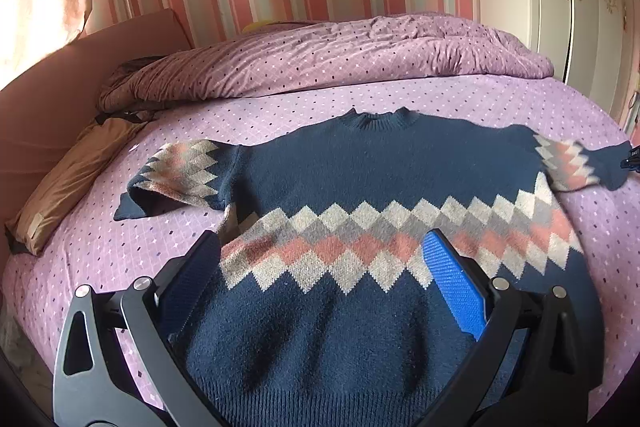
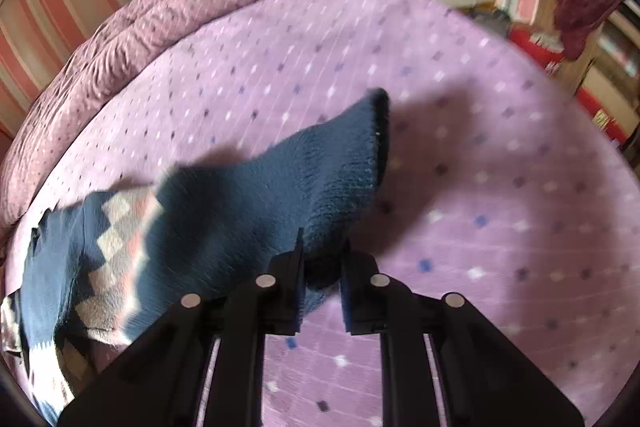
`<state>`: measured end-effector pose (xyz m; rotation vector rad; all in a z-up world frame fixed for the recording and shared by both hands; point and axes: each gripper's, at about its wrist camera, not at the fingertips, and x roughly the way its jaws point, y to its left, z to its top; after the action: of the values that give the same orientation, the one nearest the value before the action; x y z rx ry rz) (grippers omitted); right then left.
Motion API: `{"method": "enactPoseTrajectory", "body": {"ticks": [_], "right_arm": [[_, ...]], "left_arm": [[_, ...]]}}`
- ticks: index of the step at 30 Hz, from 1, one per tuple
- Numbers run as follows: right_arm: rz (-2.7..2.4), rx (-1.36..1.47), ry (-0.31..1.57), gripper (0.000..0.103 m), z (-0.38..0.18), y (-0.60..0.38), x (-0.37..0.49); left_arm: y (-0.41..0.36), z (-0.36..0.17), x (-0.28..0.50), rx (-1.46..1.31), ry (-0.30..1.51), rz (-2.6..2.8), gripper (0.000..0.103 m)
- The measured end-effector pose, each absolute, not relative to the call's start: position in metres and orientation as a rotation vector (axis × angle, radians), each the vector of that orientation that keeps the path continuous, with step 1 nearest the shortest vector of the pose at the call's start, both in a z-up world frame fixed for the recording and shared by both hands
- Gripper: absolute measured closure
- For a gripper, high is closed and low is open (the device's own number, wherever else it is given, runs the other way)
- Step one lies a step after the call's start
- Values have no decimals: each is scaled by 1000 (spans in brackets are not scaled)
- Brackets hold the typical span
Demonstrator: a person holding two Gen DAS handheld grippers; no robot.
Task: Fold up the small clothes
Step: 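Lift the held sleeve with the right gripper and fold it across the sweater body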
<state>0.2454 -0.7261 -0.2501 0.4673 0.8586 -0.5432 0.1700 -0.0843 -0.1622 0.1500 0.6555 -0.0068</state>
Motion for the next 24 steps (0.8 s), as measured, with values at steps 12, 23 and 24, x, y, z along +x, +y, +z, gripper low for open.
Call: {"method": "enactPoseTrajectory", "body": {"ticks": [12,23,24], "right_arm": [[-406,386,734,90,-153,-662,263],[-156,307,700,90,-95,-483,353],[-141,297,702,90,-92,-465,361]], "left_arm": [[-63,-144,158,135,618,-50,3],[4,-138,178,161,575,-71,3],[10,-137,181,162,568,-68,3]]}}
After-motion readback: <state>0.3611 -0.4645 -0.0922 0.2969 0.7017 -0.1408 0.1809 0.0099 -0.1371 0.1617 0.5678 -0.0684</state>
